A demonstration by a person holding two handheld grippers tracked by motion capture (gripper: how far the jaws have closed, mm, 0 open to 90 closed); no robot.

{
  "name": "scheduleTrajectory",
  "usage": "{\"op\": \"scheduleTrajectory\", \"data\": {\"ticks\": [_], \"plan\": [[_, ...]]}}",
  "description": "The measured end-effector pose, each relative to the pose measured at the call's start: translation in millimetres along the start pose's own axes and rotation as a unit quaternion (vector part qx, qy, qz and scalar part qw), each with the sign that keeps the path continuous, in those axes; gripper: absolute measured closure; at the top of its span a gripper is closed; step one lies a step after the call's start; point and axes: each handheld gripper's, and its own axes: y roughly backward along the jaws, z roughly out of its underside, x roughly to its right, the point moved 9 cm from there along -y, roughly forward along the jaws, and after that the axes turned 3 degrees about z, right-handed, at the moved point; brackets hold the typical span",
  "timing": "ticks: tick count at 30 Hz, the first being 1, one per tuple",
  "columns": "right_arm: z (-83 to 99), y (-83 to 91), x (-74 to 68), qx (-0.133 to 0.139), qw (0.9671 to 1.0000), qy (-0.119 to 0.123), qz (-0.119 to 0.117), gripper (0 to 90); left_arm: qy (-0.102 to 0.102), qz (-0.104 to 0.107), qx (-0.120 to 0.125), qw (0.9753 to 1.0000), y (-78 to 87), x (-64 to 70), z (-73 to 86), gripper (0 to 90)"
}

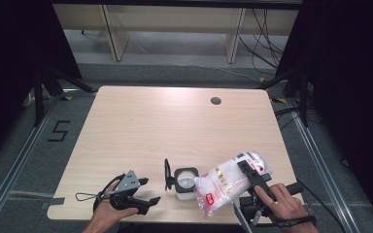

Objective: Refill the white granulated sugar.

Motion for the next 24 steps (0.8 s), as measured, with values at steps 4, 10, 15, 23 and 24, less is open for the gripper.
{"op": "scheduleTrajectory", "data": {"ticks": [4,10,15,23,24], "plan": [[0.2,0.3,0.7,-0.001,1.0,-0.001,0.002,43.6,-0.001,-0.001,0.0,1.0,0.2,-0.2,-0.1,20.9],[0.0,0.2,-0.6,-0.004,1.0,0.0,-0.002,43.6,0.001,0.0,0.0,1.0,-0.1,0.2,0.1,20.9],[-2.3,-1.7,-4.1,0.007,0.9997,-0.021,0.006,43.7,-0.003,-0.001,0.0,1.0,0.2,-0.4,-0.2,20.9],[0.2,-0.9,-0.2,-0.002,1.0,0.005,0.0,43.7,0.0,-0.002,0.0,1.0,0.0,-0.1,0.1,20.9],[0.8,-0.1,-2.8,-0.007,1.0,-0.003,-0.004,43.7,-0.002,-0.002,-0.002,1.0,0.3,-0.5,0.2,20.9]]}}
